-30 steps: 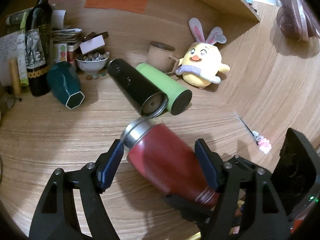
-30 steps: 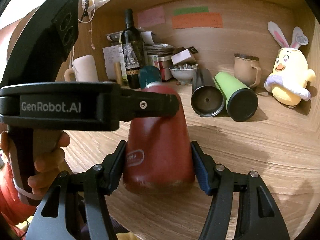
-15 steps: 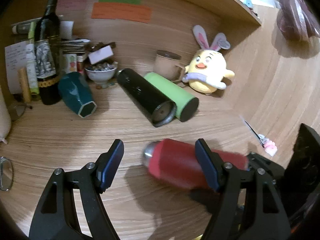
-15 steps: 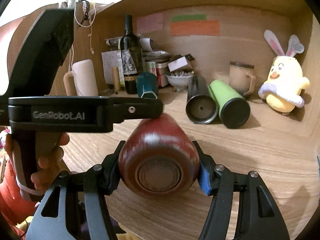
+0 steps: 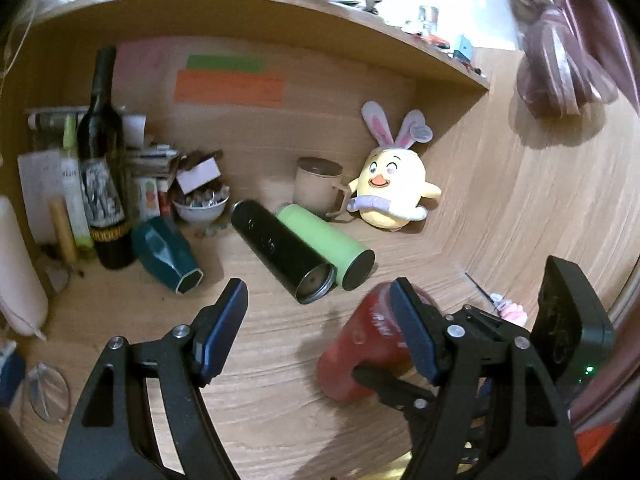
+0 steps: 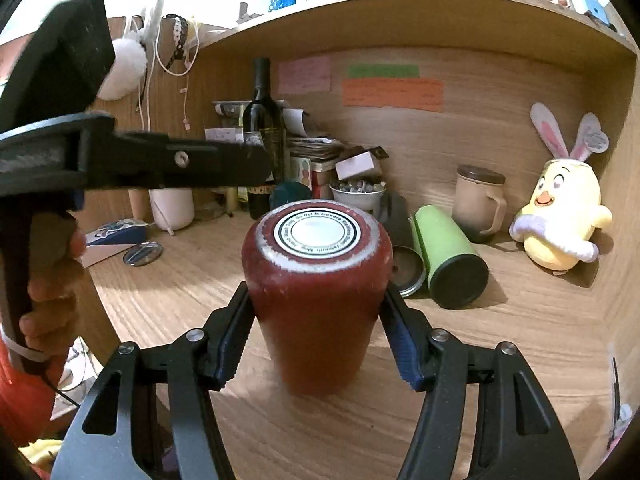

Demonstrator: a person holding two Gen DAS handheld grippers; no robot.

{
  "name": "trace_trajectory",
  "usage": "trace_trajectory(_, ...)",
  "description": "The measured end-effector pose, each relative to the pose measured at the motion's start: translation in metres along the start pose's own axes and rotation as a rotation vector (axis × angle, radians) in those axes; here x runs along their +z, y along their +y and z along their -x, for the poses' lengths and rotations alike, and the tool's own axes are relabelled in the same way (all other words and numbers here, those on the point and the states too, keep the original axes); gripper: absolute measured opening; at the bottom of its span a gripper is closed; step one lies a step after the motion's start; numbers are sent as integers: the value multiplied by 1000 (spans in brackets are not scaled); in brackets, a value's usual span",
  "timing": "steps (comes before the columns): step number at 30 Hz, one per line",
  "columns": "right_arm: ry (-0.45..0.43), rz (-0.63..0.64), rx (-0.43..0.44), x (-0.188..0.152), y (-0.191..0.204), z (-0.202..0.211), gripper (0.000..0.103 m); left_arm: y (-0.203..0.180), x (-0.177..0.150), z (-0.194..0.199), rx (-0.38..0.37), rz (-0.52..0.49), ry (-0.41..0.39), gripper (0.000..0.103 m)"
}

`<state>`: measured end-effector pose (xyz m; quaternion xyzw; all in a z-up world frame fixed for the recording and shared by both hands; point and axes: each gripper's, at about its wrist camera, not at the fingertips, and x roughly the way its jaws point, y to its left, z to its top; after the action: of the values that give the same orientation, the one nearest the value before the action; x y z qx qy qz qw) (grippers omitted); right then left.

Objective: Flip cup upside down
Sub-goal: 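Rotate the left gripper to turn the red thermos rim-down, then lower the inverted thermos onto the desk and open the left gripper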

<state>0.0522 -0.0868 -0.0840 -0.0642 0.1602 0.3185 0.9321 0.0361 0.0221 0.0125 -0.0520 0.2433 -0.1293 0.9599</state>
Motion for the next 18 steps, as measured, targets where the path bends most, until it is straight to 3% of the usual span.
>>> trace_trajectory(5,13,-6,3,3,1,-7,59,-3,-2,-18,34,-34,43,73)
trace_trajectory(12,39,-30,18,4,-1,-15,59,6,-4,-20,30,7,32,73)
trace_trajectory(18,80,-58,38,2,-6,-10,60,-6,-3,-18,87,-40,22,73)
